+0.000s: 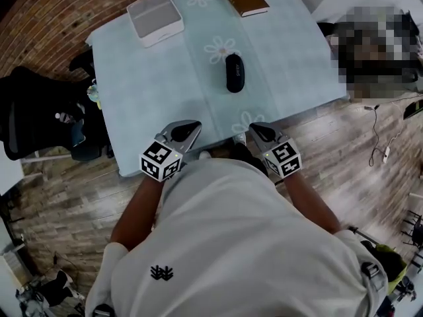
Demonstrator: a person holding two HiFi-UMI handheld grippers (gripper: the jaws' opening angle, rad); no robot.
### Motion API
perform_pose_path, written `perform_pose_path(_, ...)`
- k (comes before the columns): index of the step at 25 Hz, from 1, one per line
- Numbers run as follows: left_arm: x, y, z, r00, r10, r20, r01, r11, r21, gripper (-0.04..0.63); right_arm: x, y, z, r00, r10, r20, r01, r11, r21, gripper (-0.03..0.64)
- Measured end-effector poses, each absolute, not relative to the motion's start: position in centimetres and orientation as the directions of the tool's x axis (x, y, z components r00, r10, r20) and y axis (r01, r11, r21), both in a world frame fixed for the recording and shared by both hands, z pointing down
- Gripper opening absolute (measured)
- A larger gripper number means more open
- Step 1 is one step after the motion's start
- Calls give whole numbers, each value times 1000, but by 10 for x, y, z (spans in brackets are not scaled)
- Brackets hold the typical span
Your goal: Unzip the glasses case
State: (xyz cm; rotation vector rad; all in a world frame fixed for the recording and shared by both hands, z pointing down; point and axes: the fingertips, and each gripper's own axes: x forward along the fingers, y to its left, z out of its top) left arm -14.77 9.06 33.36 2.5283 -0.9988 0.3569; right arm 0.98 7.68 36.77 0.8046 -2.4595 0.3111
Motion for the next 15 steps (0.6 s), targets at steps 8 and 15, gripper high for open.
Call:
perform_pose_path(8,-137,104,335,733,-579,357,-674,-691,262,54,14,98,368,-669,-502,549,-623,781,-45,2)
perform_pose_path(15,-145,110,337,725,-585,362,-682,-683,261,54,11,102,361,-671,-511,538,-619,785,-27,2)
